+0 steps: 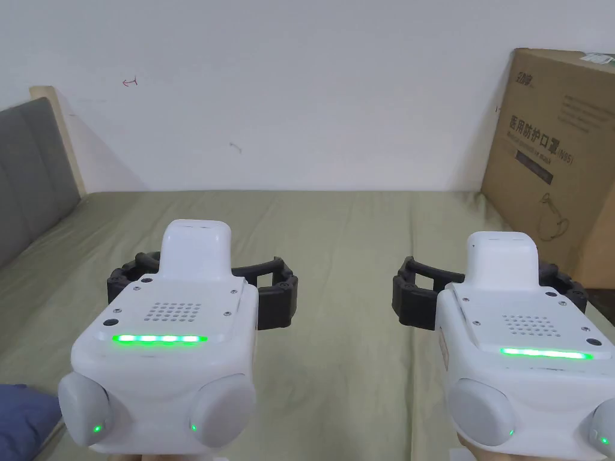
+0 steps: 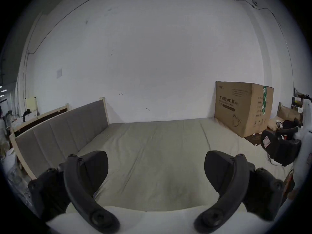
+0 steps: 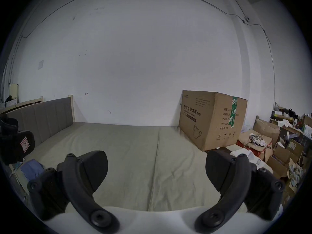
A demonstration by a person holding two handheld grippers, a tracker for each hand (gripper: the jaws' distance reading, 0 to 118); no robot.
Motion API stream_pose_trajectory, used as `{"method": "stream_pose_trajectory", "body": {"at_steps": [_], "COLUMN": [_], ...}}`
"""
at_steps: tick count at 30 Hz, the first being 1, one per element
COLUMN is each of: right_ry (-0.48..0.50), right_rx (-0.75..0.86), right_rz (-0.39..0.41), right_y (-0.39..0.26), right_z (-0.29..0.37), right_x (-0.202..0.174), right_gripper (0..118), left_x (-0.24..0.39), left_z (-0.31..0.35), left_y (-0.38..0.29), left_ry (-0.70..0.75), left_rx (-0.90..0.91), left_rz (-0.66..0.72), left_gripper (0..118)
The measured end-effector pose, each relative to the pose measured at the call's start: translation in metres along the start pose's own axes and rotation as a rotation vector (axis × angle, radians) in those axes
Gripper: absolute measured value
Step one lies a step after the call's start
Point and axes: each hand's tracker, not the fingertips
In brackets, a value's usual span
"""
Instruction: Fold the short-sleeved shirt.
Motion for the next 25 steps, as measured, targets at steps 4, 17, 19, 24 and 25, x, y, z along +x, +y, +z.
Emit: {"method": "stream_pose_trajectory", "body": {"at_steps": [4, 17, 19, 24, 25], "right_ry": [0.009, 0.013, 0.009, 0.012, 0.013], "right_rx": [-0.015, -0.029, -0.024, -0.028, -0.028], "right_rz": [0.007, 0.016, 0.020, 0.016, 0.016], "right_y": [-0.0006, -0.0025, -0.0028, -0.0032, -0.0035], "right_z": [-0.0036, -0.0064, -0.0061, -0.0068, -0.0068], "right_x": [-0.0015, -0.0015, -0.0019, -0.0025, -0.0027], "right_gripper": [115, 115, 115, 115, 115], "left_x": [0.0052, 0.0067, 0.0025, 0.0019, 0.0018], "left_z": [-0.0016, -0.0042, -0.0030, -0.0024, -0.0025], "left_y": [0.0060, 0.0043, 0.0028, -0.0010, -0.0015], "left_ry": [0.018, -0.001, -0.005, 0.002, 0.009], "left_rx": [-0.020, -0.035, -0.016, 0.020, 0.030], "left_rz": [-0.014, -0.001, 0.013, -0.018, -0.024], "left_gripper": [115, 115, 115, 115, 115]}}
